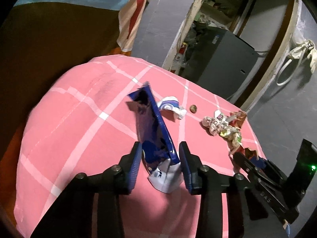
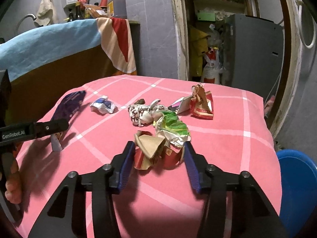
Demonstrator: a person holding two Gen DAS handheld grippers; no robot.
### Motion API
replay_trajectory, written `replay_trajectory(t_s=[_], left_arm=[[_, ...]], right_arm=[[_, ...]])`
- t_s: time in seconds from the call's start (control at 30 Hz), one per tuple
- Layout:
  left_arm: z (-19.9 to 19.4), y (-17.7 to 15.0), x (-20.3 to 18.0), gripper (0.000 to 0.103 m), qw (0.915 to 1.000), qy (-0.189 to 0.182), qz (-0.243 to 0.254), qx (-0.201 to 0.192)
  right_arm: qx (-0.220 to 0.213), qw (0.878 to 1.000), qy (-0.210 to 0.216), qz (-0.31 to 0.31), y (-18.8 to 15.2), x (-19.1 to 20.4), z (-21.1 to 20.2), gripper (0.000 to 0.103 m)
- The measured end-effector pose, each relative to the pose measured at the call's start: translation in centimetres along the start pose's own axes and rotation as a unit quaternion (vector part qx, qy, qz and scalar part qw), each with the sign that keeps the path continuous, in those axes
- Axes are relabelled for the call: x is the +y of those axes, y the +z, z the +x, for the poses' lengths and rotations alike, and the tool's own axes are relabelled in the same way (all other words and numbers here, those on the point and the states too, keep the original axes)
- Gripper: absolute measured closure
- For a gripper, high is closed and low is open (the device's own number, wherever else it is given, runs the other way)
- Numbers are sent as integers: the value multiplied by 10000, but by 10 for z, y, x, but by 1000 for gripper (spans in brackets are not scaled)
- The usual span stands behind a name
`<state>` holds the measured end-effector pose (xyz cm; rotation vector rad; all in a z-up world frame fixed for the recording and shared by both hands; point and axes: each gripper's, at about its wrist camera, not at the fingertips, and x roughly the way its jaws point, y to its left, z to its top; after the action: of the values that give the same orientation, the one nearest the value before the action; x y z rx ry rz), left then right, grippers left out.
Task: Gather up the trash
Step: 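Grasp the blue snack wrapper with the left tool while the right tool grasps crumpled wrappers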
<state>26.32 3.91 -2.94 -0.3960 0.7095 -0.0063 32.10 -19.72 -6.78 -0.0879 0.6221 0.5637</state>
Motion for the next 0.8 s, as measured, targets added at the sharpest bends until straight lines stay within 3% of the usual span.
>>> replay_trajectory(t_s=[0.47,0.8], left_arm=[[-20,-23,-25,81,9992,-350,167,-24],[-34,-29,-67,84,9937,-892,470,-482]], right_arm=[[-263,9994,168,127,-7,-3,-17,69],[-1308,9907,140,353,-3,-17,-61,69]])
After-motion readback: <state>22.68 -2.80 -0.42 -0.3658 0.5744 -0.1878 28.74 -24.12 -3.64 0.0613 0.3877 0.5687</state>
